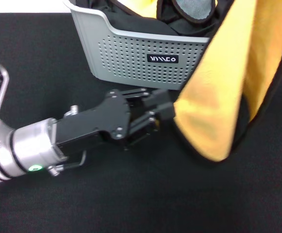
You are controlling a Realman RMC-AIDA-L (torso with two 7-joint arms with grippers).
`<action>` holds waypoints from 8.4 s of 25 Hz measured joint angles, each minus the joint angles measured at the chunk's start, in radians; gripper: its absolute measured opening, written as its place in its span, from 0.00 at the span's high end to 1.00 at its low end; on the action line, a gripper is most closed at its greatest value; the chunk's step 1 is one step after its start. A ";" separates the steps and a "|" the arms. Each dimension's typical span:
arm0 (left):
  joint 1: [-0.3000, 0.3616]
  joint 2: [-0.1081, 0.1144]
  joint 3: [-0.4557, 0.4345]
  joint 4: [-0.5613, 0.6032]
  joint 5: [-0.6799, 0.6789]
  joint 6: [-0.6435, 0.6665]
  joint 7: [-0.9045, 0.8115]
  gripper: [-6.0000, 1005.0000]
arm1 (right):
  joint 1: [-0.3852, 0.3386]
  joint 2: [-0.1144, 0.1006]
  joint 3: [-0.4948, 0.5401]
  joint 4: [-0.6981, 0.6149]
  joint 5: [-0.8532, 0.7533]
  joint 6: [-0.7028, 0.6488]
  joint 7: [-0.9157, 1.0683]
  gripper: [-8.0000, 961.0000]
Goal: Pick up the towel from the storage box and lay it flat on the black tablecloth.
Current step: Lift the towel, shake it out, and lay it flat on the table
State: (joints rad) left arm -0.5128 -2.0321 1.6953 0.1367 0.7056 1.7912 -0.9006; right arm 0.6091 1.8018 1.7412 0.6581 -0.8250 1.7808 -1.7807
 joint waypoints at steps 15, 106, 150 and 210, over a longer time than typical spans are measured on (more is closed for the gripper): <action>-0.038 0.021 0.003 0.105 0.105 0.067 -0.031 0.71 | 0.016 0.012 -0.001 0.119 -0.177 0.038 0.059 0.97; -0.073 -0.029 -0.300 0.156 0.469 0.030 -0.003 0.71 | 0.074 0.077 0.145 0.172 -0.302 0.132 0.073 0.94; -0.083 -0.065 -0.309 0.145 0.455 -0.025 -0.009 0.71 | 0.094 0.099 0.359 0.161 -0.272 0.094 0.044 0.93; 0.198 0.017 -0.401 0.473 0.413 0.094 -0.274 0.99 | -0.193 0.192 0.349 0.478 -0.386 0.100 0.205 0.91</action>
State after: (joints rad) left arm -0.3153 -2.0149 1.2947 0.6099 1.1186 1.8856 -1.1742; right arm 0.4160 1.9942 2.0898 1.1356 -1.2109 1.8808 -1.5758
